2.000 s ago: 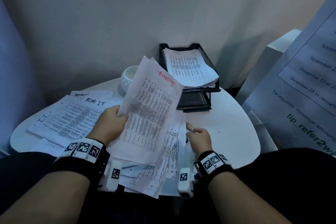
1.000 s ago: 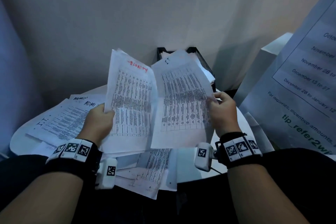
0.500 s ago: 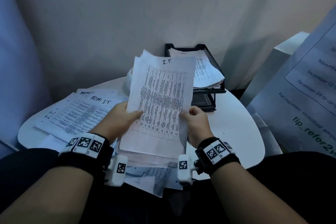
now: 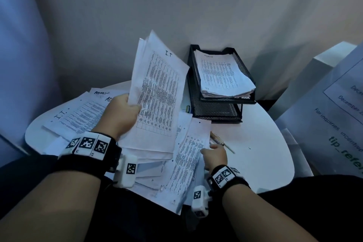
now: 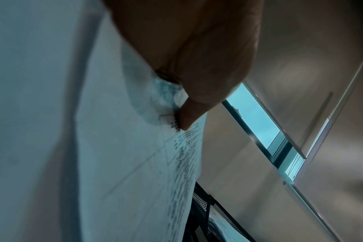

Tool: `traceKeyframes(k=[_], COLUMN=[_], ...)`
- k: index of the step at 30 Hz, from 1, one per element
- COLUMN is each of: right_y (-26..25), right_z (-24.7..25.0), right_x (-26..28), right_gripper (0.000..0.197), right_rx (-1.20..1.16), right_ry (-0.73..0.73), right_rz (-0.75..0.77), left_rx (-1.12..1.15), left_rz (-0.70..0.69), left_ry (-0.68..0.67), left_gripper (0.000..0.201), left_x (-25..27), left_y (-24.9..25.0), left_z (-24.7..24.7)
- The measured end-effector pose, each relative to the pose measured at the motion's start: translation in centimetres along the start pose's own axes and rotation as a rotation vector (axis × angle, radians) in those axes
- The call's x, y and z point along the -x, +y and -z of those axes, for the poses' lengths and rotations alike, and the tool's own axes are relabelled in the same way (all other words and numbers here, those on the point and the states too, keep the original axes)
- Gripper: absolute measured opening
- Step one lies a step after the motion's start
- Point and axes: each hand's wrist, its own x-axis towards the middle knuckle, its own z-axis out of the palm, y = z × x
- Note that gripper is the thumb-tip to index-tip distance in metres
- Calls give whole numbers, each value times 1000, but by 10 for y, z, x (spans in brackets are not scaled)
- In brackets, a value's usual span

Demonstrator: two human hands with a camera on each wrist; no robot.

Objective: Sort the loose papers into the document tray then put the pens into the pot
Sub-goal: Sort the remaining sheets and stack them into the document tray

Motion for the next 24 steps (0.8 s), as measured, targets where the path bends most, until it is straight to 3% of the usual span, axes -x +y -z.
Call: traceKeyframes(k=[3,7,10,12,17,24], right_y=[-5,-5,-2,-4,-22,-57], right_z=[-5,-9,-9,-3,31,97], right_x=[7,9,6,5,4,15], right_gripper=[47,49,14,28,40,13], right_rx=[89,21,-13,-89,-197,-81], right_ry=[26,30,49,68,72,48], right_rz=[62,70,94,130,244,472], left_rx=[-20,-22,-24,-25,-30,-79], left_rz=[-1,-7,-1,1,22,25], left_ry=[0,5,-3,-10,-22,-50], left_gripper=[13,15,17,18,10,10], left_x=[0,2,2,2,1,5], left_y=[-2,-3,-3,-3,-4,-5], left_z=[1,3,3,2,-1,-6])
